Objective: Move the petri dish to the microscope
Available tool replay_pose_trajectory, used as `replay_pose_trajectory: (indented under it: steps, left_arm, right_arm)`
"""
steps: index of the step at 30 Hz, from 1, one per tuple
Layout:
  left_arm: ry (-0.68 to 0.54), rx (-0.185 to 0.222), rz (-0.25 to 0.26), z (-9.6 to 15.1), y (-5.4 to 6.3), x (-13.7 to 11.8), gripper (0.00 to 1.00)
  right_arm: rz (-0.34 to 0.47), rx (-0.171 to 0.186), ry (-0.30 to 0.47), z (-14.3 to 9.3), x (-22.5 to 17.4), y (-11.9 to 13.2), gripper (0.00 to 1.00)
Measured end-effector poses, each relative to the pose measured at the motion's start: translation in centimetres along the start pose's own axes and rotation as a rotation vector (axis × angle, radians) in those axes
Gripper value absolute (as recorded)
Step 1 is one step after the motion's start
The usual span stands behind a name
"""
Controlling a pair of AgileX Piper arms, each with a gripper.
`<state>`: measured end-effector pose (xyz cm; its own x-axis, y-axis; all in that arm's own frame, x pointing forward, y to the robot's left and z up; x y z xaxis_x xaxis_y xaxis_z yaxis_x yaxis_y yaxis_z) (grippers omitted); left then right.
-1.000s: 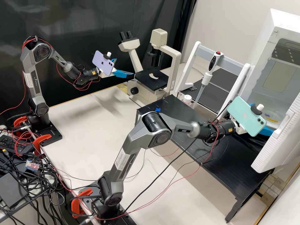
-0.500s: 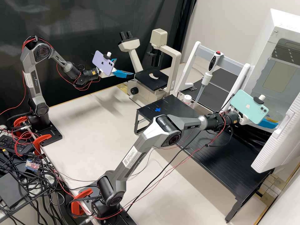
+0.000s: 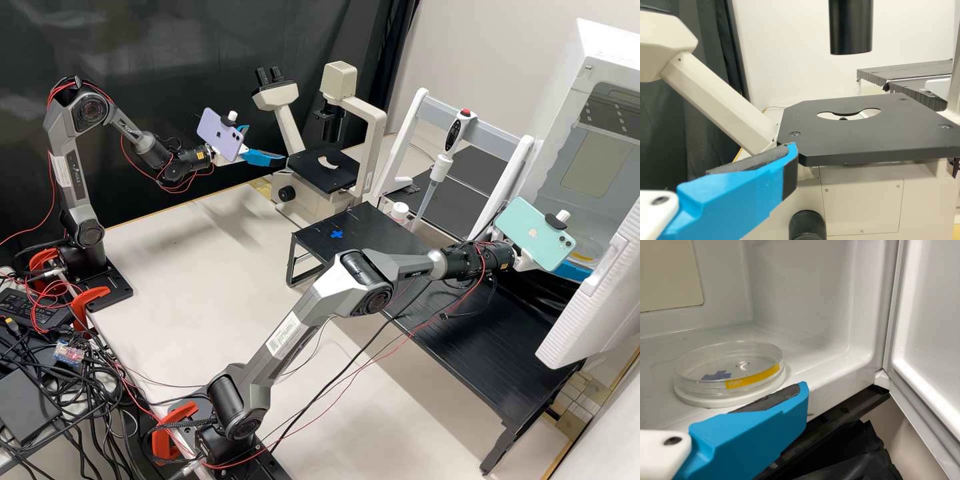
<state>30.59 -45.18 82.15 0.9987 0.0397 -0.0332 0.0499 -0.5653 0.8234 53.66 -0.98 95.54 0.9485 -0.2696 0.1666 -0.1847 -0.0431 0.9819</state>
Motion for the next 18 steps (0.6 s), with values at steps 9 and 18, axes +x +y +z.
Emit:
replay_pose_trajectory:
  steps: [9, 18]
  left_arm:
    - [0.000, 0.000, 0.000, 0.0, 0.0, 0.0, 1.00]
    - [0.000, 0.000, 0.000, 0.0, 0.0, 0.0, 1.00]
  right_arm:
    - [0.028, -0.027, -0.004, 0.9, -0.5, -0.2, 0.00]
    - [0.051, -0.053, 0.013, 1.3, -1.7, 0.2, 0.00]
